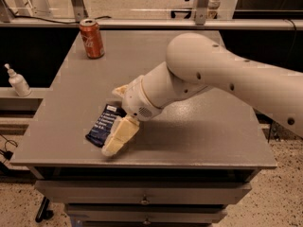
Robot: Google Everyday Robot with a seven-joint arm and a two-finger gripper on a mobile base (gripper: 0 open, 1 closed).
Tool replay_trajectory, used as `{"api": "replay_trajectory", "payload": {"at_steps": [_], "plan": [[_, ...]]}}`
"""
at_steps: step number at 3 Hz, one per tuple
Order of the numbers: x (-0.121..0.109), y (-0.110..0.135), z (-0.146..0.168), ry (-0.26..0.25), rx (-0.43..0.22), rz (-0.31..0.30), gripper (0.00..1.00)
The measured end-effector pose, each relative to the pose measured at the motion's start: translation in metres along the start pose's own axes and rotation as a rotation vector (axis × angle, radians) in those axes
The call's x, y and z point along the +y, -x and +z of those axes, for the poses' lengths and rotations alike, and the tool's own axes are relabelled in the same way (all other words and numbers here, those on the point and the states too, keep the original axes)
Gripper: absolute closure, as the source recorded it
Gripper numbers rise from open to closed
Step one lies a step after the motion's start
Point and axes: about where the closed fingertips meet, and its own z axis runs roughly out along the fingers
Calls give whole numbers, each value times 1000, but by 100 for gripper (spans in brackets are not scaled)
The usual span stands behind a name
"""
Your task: Move rxbar blueberry near coke can
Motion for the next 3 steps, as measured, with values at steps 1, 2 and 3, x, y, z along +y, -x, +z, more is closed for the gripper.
{"api": "replay_trajectory", "payload": {"at_steps": [1, 2, 3], "plan": [[-4, -8, 2, -10, 9, 21, 19], [-8, -9, 1, -16, 20, 38, 42], [-14, -7, -3, -21, 37, 63, 65]]}}
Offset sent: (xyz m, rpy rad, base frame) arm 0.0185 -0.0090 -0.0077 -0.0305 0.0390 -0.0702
